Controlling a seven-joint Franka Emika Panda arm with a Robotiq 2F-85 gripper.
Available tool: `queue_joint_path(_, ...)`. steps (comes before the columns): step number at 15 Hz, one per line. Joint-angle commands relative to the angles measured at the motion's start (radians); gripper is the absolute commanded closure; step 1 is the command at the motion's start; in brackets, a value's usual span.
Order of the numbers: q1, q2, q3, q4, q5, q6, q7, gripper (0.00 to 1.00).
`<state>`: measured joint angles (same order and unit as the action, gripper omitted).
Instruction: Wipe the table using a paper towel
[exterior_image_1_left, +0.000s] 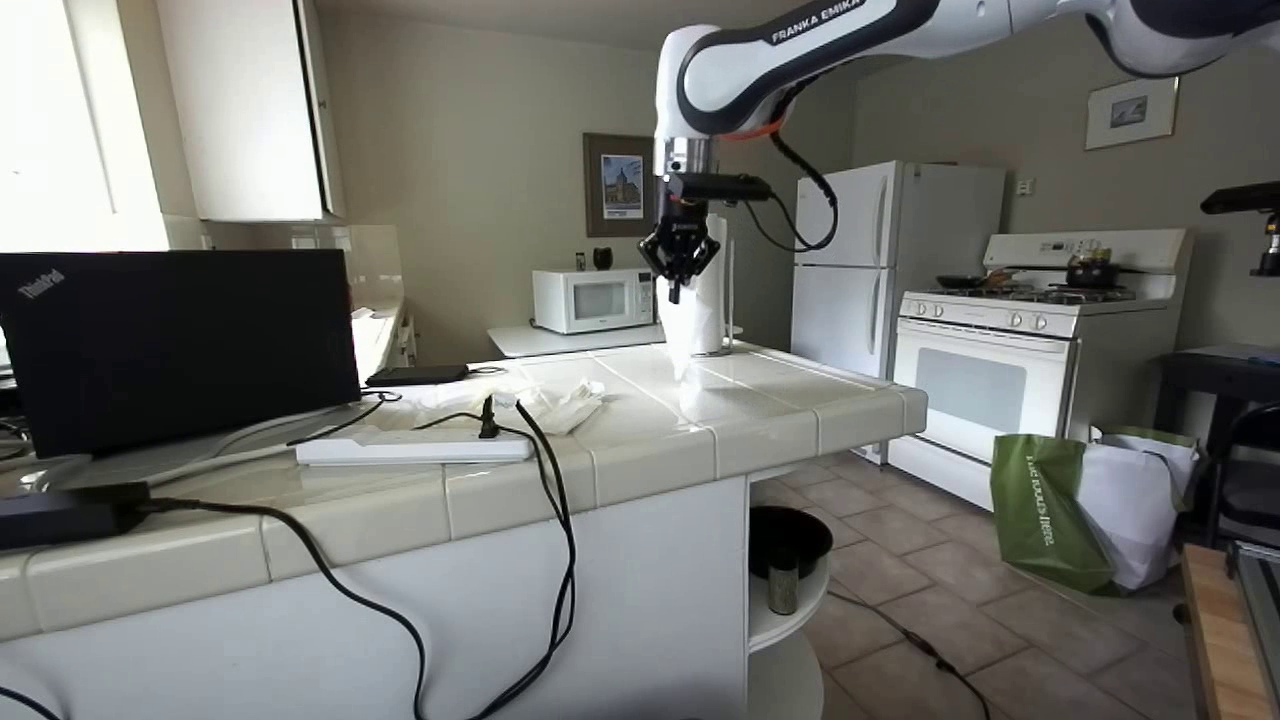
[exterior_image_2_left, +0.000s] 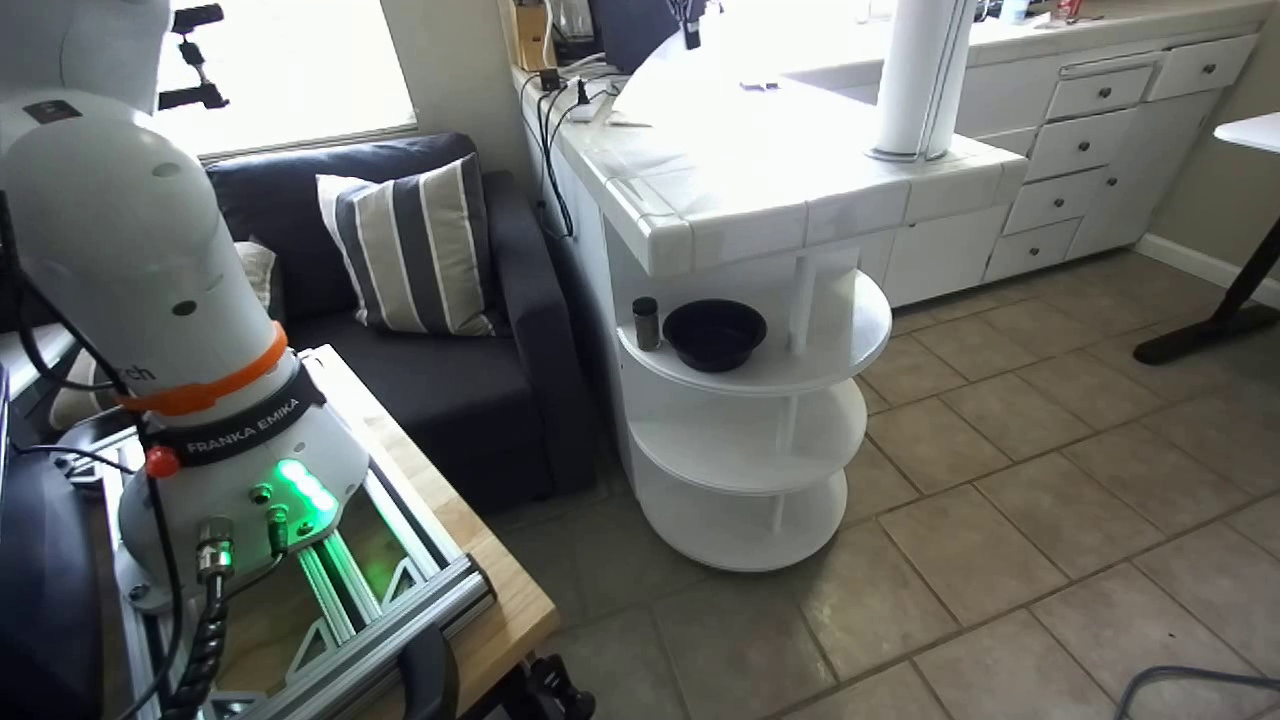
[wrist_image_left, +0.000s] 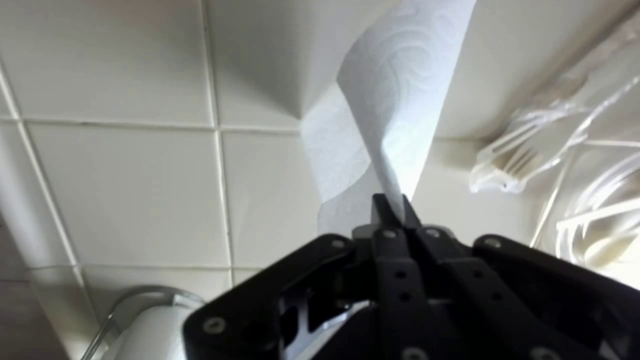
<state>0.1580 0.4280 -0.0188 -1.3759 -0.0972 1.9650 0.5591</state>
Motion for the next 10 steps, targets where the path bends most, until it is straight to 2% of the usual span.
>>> queue_joint_path(1, -0.018, -0.087, -0.045, -0.098, -0.02, 0.099, 0.092, 1.0)
queue_joint_path(6, -0.064, -0.093, -0.11, -0.177, -0.037, 0.256, 0.252, 1.0)
queue_joint_path(10, -0.099, -0.042, -0.138, -0.21, -0.024, 0.212, 0.332, 1.0)
